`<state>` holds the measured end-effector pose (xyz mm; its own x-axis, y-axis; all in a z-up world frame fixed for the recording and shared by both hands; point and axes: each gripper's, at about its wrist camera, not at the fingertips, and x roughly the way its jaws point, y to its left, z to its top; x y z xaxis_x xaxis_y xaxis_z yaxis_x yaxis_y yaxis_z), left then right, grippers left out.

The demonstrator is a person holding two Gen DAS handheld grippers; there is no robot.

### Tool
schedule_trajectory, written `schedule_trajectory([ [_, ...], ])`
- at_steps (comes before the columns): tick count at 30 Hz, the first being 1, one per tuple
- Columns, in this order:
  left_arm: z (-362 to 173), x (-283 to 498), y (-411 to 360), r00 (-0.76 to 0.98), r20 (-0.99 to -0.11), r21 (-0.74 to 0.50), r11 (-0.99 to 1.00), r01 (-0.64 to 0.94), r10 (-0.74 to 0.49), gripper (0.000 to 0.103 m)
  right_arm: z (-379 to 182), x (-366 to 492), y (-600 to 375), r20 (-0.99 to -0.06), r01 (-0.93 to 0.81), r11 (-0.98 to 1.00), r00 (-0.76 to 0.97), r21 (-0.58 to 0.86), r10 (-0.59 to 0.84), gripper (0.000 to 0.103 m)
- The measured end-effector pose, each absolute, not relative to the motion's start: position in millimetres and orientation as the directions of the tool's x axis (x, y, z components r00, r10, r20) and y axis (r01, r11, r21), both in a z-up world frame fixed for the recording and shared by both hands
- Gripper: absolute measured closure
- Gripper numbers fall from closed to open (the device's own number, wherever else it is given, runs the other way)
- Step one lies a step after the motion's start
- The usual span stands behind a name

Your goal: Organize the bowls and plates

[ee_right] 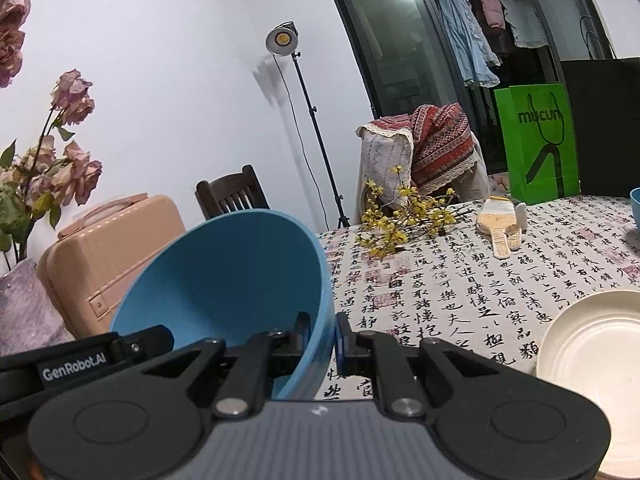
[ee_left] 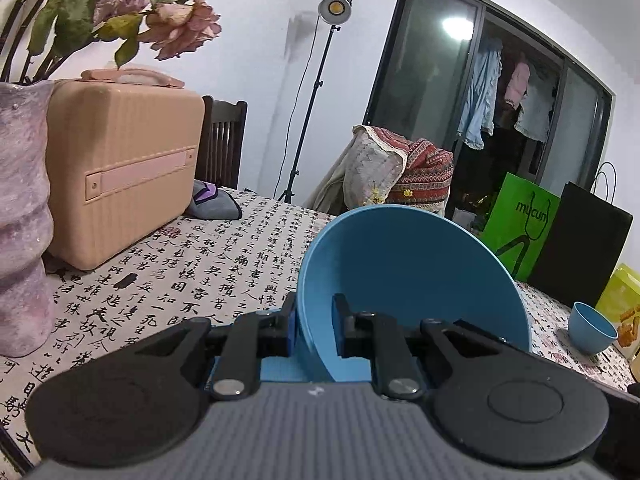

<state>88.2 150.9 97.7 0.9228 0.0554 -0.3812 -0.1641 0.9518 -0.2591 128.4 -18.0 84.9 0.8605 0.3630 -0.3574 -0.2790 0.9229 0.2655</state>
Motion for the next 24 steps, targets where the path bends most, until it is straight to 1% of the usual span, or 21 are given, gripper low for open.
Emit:
schedule_trajectory([
  [24,89.1,85.2,166.8,0.919,-0.376,-0.257,0.941,-0.222,0.114,0.087,79.5,136.9,3.5,-0.373,-0.330,0.909,0.833,0.256,0.407,0.091],
])
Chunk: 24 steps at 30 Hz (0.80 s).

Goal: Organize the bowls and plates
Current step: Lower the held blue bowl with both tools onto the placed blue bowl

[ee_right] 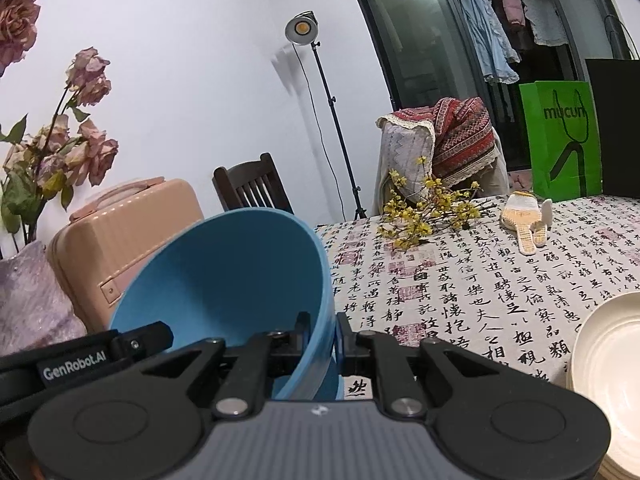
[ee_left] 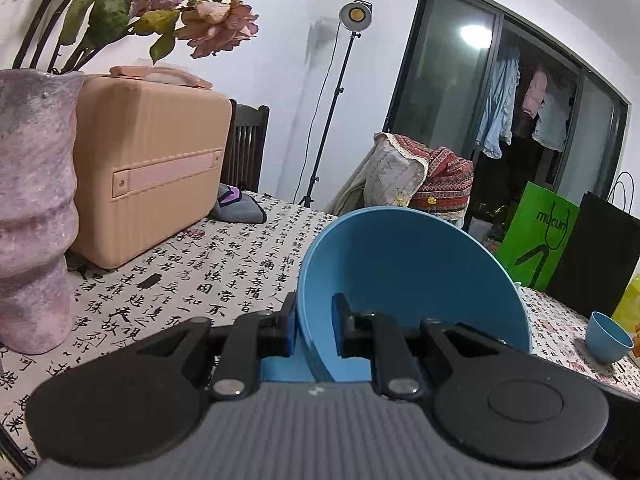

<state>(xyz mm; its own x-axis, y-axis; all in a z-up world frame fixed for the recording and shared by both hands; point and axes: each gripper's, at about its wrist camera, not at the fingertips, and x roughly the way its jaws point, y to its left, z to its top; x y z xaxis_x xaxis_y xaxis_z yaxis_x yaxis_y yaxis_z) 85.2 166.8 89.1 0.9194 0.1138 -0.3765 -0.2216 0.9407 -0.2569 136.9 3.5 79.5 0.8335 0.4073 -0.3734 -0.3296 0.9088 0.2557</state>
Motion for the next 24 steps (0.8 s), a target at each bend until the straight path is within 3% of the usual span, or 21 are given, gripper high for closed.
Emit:
schedule_trajectory([
  [24,75.6,77.2,179.6,0.903,-0.393,-0.252,0.925,-0.286,0.172,0.087,66.6,144.1,26.2,-0.416,-0.386,0.892,0.790,0.234,0.451,0.091],
])
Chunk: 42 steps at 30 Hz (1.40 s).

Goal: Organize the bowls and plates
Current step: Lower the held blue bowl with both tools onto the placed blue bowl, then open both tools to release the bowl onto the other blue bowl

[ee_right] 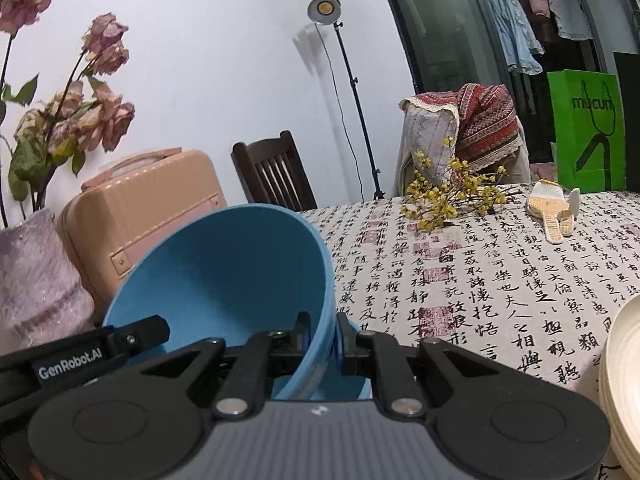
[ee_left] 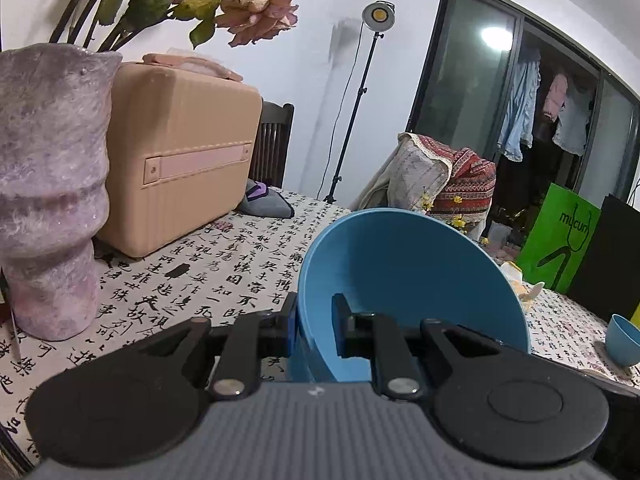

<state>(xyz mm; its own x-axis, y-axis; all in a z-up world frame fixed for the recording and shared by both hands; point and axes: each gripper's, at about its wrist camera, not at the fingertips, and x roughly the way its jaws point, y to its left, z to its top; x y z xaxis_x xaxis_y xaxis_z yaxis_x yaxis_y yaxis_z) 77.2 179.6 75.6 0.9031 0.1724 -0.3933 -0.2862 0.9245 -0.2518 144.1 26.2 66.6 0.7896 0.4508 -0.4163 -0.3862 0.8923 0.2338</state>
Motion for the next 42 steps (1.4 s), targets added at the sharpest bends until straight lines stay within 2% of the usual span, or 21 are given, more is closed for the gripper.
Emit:
schedule_trajectory([
  [21,57.2,87.9,179.9,0.873,-0.460,-0.239,0.925,-0.295,0.159,0.087,52.3,151.1,28.8,-0.438,-0.370,0.914,0.802,0.169,0.406,0.090],
  [42,53.1,93.2,185.9,0.866,-0.467,-0.233,0.921,-0.314,0.177,0.087,48.3,153.1,28.0,-0.388,-0.390,0.910,0.824,0.140,0.413,0.087],
])
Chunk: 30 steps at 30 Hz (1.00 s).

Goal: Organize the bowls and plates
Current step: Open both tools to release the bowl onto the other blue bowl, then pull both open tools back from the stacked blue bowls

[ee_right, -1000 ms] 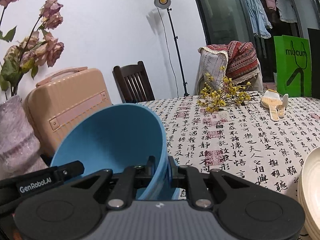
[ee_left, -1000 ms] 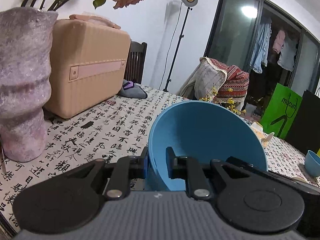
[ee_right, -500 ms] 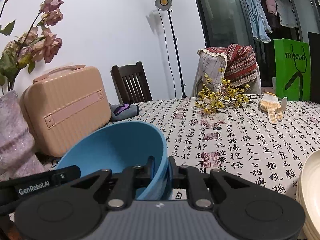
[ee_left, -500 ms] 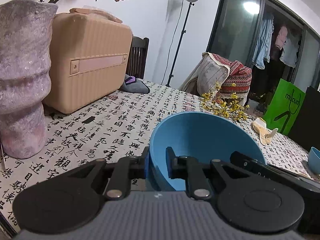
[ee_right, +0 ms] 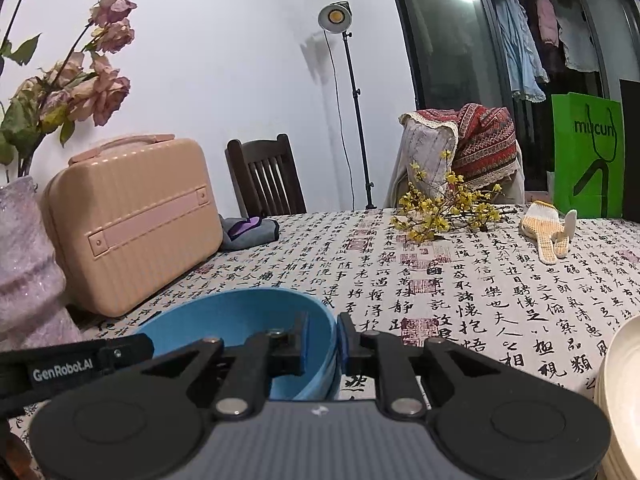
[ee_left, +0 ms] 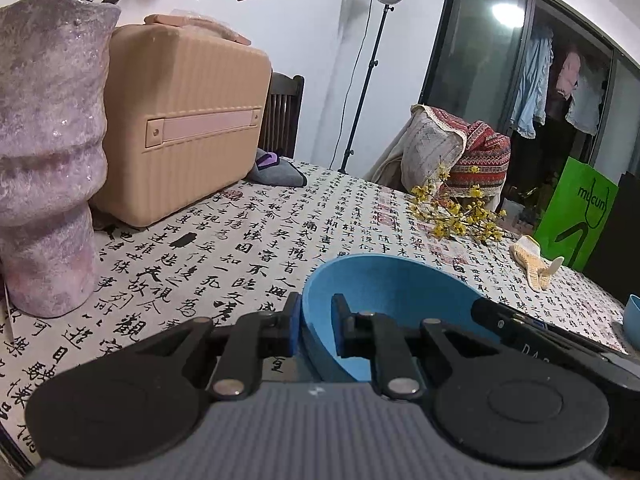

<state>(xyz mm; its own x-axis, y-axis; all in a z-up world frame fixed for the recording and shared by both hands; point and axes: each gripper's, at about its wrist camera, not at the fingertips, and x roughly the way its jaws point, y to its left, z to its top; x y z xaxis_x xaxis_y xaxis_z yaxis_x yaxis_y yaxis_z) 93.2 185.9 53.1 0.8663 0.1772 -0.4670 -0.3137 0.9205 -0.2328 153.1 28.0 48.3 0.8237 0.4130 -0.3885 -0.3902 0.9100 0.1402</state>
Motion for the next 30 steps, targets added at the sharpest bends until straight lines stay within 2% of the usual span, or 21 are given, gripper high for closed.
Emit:
schedule_trajectory([
  [5,53.2,90.0,186.6,0.873,-0.458,-0.245,0.921,-0.304,0.166,0.087,50.0,150.9,21.4,-0.374,-0.396,0.903,0.822,0.168,0.430,0.087],
  [6,53.1,89.3,187.8,0.875,-0.456,-0.246,0.921,-0.301,0.164,0.084,51.3,149.1,18.4,-0.366,-0.399,0.900,0.823,0.174,0.435,0.083],
  [7,53.3,88.5,188.8,0.877,-0.452,-0.249,0.922,-0.296,0.160,0.076,52.7,147.1,15.0,-0.356,-0.404,0.896,0.822,0.182,0.443,0.080],
  [9,53.3,84.6,189.7,0.885,-0.440,-0.257,0.924,-0.284,0.149,0.064,54.9,142.1,7.8,-0.341,-0.412,0.891,0.824,0.191,0.454,0.068],
  [10,53.5,82.2,190.1,0.891,-0.430,-0.257,0.926,-0.276,0.146,0.060,55.9,139.3,3.6,-0.333,-0.417,0.887,0.822,0.198,0.461,0.064],
  [11,54.0,79.8,189.9,0.896,-0.420,-0.255,0.929,-0.268,0.144,0.057,56.6,136.9,-0.2,-0.328,-0.422,0.883,0.821,0.205,0.468,0.056],
  [12,54.5,77.2,189.7,0.902,-0.409,-0.254,0.932,-0.259,0.139,0.047,57.1,133.8,-4.9,-0.321,-0.428,0.878,0.818,0.212,0.477,0.048],
  [13,54.9,74.3,189.6,0.908,-0.397,-0.254,0.935,-0.249,0.135,0.034,57.4,131.2,-8.8,-0.316,-0.435,0.874,0.816,0.217,0.485,0.044],
  [14,55.0,71.2,189.2,0.914,-0.384,-0.254,0.937,-0.240,0.130,0.026,57.5,128.5,-12.3,-0.313,-0.442,0.870,0.813,0.219,0.492,0.035],
  [15,55.1,67.9,189.1,0.921,-0.370,-0.255,0.939,-0.230,0.124,0.012,57.2,125.5,-15.8,-0.312,-0.449,0.866,0.809,0.220,0.499,0.024],
  [16,54.5,63.6,189.5,0.929,-0.352,-0.258,0.942,-0.214,0.115,0.000,56.3,122.2,-19.0,-0.310,-0.458,0.861,0.804,0.220,0.507,0.018],
  [18,52.2,54.3,190.7,0.940,-0.325,-0.259,0.946,-0.196,0.105,0.000,53.3,114.9,-24.9,-0.300,-0.474,0.853,0.799,0.219,0.521,0.000],
  [24,42.2,22.0,191.8,0.960,-0.252,-0.214,0.961,-0.175,0.119,0.000,41.1,85.0,-38.8,-0.295,-0.487,0.860,0.808,0.153,0.510,0.000],
  [30,34.5,2.1,186.5,0.970,-0.195,-0.188,0.965,-0.181,0.144,0.000,26.1,66.8,-52.8,-0.304,-0.472,0.869,0.814,0.150,0.495,0.000],
])
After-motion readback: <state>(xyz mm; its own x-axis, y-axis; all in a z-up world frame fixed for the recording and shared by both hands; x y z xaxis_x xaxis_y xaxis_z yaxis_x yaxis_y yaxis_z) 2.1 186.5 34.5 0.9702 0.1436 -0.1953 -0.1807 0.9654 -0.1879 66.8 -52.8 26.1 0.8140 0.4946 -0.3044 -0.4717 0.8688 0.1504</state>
